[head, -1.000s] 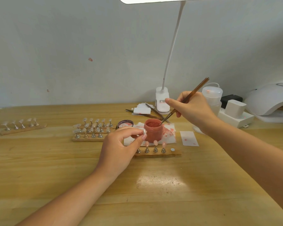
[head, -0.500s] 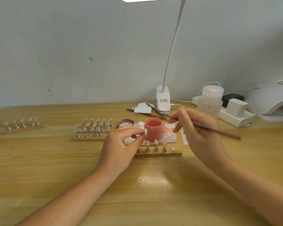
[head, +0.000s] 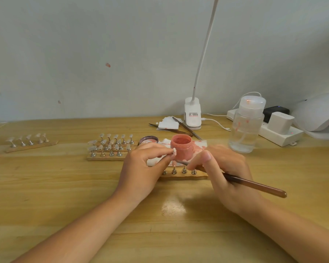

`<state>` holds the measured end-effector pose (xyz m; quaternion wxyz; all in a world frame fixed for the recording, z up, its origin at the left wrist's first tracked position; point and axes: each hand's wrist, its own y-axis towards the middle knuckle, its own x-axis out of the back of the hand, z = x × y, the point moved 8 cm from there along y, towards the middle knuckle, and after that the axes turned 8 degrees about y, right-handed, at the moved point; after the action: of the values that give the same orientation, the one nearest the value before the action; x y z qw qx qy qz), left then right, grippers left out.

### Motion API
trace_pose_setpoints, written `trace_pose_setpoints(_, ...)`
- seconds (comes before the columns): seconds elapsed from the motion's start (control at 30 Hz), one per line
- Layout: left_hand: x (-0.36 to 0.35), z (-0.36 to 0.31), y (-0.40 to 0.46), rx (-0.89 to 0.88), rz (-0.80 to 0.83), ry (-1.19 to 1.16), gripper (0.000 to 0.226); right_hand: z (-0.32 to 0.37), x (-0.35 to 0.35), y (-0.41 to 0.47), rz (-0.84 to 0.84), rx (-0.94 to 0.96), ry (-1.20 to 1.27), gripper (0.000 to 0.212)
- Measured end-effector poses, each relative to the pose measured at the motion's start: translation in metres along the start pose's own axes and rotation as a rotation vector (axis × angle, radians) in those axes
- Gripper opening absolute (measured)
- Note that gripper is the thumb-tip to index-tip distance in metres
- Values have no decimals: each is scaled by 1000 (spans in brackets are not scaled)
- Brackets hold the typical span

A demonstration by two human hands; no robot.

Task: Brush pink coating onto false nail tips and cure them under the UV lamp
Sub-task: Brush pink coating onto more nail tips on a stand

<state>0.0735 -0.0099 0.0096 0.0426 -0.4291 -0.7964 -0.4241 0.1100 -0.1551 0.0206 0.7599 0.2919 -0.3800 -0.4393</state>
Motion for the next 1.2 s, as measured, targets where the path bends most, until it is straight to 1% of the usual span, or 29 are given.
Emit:
trace_pose_setpoints(0.07, 0, 0, 0, -2, -4, 0, 22, 5, 4, 0, -53, 43, -7, 52)
trace_pose_setpoints(0.1, 0, -1, 0, -12, -5, 6, 22, 8, 4, 1, -60, 54, -15, 55)
trace_pose_setpoints(0.2, 0, -2, 0, -34, 2, 17, 23, 6, 3, 2, -69, 59, -47, 53)
trace_pose_setpoints(0.3, 0, -2, 0, -28, 5, 2, 24, 3, 6, -1, -77, 35, -6, 59)
trace_pose_setpoints(0.43, -1, -2, -1, -28, 13, 11, 19, 4, 6, 0, -86, 26, -2, 52)
trace_pose_setpoints(0.57, -1, -2, -1, -10, 16, 3, 21, 2, 7, -1, -91, 16, 21, 60)
trace_pose_setpoints(0.7, -1, -3, -1, -10, 15, 11, 24, 3, 6, 0, -95, 16, 6, 52)
trace_pose_setpoints(0.83, 0, -4, -1, -7, 16, 10, 24, 1, 7, -1, -98, 3, 21, 60)
trace_pose_setpoints(0.97, 0, -3, -2, 6, 24, 35, 23, 3, 5, 1, -89, 6, -15, 52)
trace_pose_setpoints(1.1, 1, -5, -2, 8, 16, 50, 24, 1, 8, 0, -104, 2, 26, 60)
trace_pose_setpoints(1.2, 0, -5, -2, 24, 20, 58, 23, 4, 7, 1, -107, 24, -5, 51)
